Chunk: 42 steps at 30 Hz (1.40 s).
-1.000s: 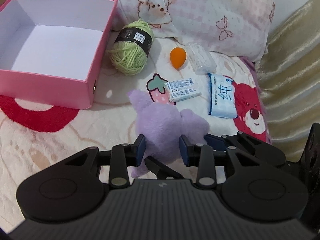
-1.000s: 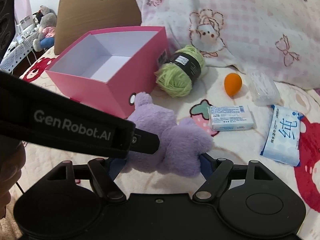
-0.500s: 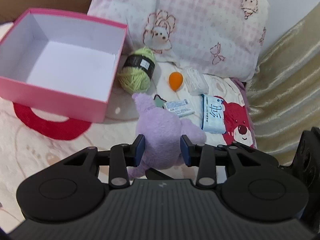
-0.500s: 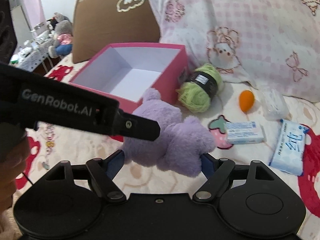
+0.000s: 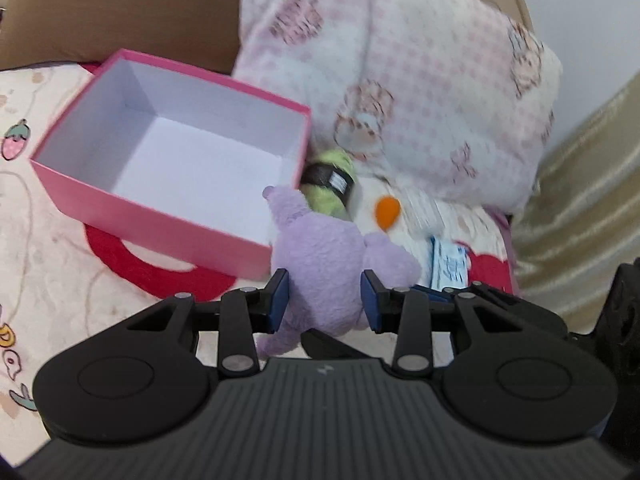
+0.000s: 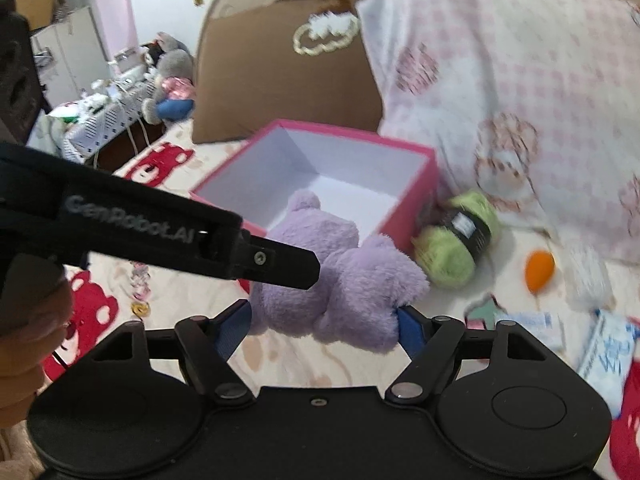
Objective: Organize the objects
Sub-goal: 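Lift the plush toy with the left gripper and carry it into the pink box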
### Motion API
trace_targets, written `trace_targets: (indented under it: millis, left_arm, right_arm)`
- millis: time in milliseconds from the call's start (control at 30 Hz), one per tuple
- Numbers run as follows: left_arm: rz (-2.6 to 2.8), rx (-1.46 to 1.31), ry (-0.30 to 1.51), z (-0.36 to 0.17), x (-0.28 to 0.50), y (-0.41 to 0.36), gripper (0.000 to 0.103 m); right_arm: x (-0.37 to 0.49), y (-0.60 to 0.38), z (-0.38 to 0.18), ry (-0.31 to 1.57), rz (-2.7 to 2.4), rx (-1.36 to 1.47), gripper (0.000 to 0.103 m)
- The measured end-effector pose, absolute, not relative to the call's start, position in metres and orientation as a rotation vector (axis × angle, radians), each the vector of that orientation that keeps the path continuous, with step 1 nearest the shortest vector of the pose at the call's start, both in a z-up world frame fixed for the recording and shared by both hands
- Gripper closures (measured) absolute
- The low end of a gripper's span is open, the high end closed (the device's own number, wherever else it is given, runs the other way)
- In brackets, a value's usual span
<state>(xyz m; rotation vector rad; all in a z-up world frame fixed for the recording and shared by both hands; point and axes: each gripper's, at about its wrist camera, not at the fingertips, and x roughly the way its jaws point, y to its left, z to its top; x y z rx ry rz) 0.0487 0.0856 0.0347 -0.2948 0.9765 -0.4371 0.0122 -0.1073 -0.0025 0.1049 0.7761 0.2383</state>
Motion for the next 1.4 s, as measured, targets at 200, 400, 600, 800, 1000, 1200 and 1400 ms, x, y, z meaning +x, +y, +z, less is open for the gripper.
trace_targets:
  millis: [200, 400, 600, 800, 1000, 1200, 1400]
  left_arm:
    - [-0.381, -0.254, 0.973, 0.046, 0.069, 0.1, 0.067]
    - [-0.334, -0.227, 0.961, 0.057, 0.098, 0.118, 0.067]
    - [-0.318, -0.265, 1.014, 0.055, 0.128, 0.133, 0.067]
    - [-0.284, -0.251, 1.024, 0.048, 0.161, 0.139, 0.067]
    - [-0.262, -0.239, 1.078, 0.018, 0.21, 0.149, 0.067]
    - [-0.221, -0.202, 1.129, -0.02, 0.256, 0.159, 0.067]
    - [-0.211, -0.19, 1.174, -0.055, 0.293, 0.167, 0.067]
  right_arm:
    - [0.051, -0.092, 0.016, 0.751, 0.314, -0.025, 0.034]
    - [0.086, -0.08, 0.029, 0.747, 0.395, -0.084, 0.037]
    - [0.129, -0.077, 0.039, 0.85, 0.489, -0.124, 0.04]
    - [0.176, -0.069, 0.037, 0.949, 0.521, -0.188, 0.041]
    - [0.221, -0.078, 0.005, 0.995, 0.517, -0.07, 0.045]
    - [0.257, -0.082, -0.04, 0.994, 0.483, 0.078, 0.046]
    - [0.295, -0.081, -0.073, 1.054, 0.438, 0.179, 0.047]
